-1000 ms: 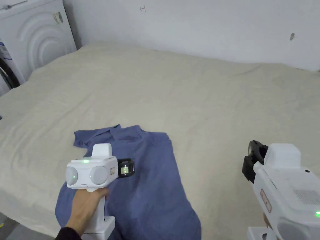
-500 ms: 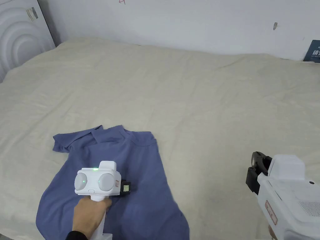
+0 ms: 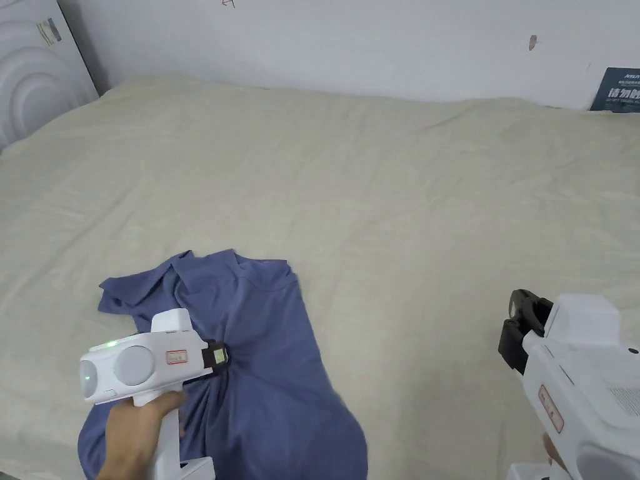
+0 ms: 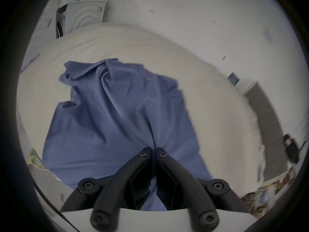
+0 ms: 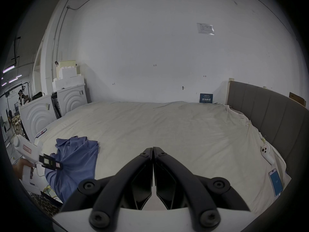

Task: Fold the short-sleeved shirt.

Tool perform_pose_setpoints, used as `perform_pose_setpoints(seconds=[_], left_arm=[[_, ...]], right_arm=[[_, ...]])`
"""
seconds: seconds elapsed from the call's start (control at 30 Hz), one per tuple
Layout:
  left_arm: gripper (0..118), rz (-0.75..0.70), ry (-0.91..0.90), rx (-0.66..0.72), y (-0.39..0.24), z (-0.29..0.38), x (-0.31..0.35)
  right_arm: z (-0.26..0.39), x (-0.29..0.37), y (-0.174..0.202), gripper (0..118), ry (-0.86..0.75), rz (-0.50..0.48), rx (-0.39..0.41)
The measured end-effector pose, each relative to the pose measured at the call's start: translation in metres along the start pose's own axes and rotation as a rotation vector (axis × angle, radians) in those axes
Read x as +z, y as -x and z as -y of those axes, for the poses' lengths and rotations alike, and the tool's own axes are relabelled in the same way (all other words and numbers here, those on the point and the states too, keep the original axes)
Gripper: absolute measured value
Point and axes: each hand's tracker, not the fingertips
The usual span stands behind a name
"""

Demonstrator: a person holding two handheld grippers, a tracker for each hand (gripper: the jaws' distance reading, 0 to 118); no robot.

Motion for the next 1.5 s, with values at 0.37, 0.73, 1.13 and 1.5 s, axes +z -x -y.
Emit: perform_pose_setpoints(seconds=[0.37,0.73,1.13,1.5], left_arm=[[2,0.273,-0.115,-0.084,-0.100,-0.037,0.028],[2,0.437,-0.155,-0.402,-0.273,-0.085,0.037],[2,0.544,-0.050,-0.683,-0.382,-0.036,0.007],[2,0.423,0.241,-0.682,-0.349,0.060,-0.074]], right_arm=[[-0.004,0.027,-0.029,0,-0.030,0.051,-0.041],[-0.014,0.075,-0.073,0,-0.087,0.156,-0.057],[-0.009,0.104,-0.123,0,-0.100,0.282,-0.082],[0.004,0.100,-0.126,0,-0.059,0.285,-0.084]])
